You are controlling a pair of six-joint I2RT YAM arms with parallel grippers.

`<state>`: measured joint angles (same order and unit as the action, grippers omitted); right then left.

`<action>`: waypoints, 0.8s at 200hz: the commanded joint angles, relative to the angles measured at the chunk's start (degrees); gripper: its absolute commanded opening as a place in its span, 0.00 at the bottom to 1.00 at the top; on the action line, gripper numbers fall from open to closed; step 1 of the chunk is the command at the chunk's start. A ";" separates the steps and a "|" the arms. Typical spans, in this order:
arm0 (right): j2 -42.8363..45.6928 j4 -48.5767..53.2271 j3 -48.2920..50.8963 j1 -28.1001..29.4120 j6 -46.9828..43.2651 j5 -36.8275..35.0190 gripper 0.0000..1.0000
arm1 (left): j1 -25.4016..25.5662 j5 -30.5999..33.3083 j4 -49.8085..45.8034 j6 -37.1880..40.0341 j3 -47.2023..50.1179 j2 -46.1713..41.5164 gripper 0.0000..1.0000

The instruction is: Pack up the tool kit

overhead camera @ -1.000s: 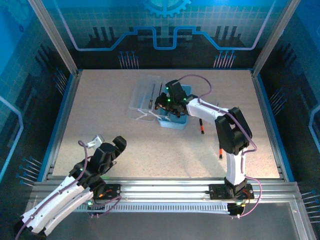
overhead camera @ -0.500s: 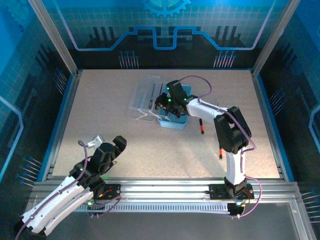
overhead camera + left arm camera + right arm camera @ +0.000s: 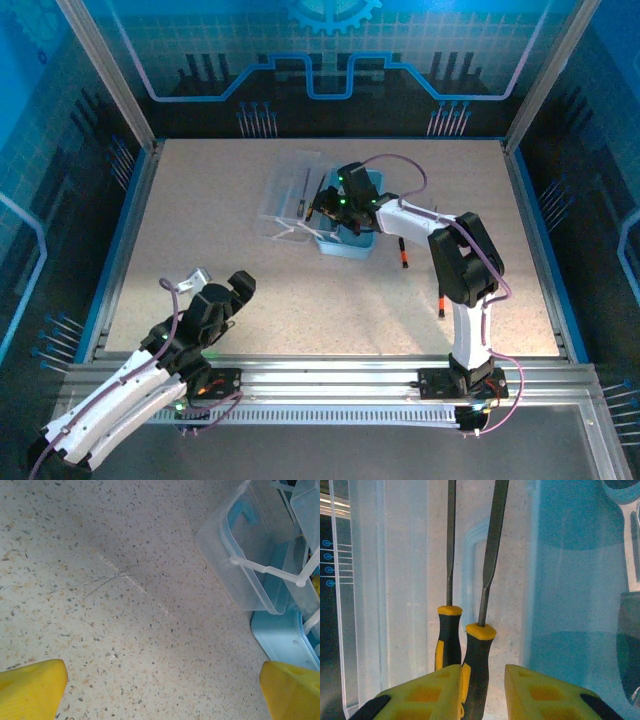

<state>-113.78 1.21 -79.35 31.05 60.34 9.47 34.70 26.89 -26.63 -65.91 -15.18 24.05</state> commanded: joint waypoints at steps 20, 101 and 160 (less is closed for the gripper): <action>6.22 1.31 1.39 -0.63 -3.30 -1.20 0.29 | -0.41 -1.58 3.35 0.67 -1.30 2.26 0.99; 23.11 13.59 10.28 -4.32 -20.44 -6.85 0.35 | -0.41 -2.86 6.73 1.17 -0.80 6.47 0.99; 40.05 26.18 24.70 -12.29 -29.20 -17.43 0.39 | -0.33 -12.98 27.86 5.39 -0.28 17.79 0.99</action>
<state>-78.91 18.31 -60.05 21.85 36.91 -0.58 34.65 20.10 -11.18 -63.86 -15.22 35.55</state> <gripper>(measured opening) 0.386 0.992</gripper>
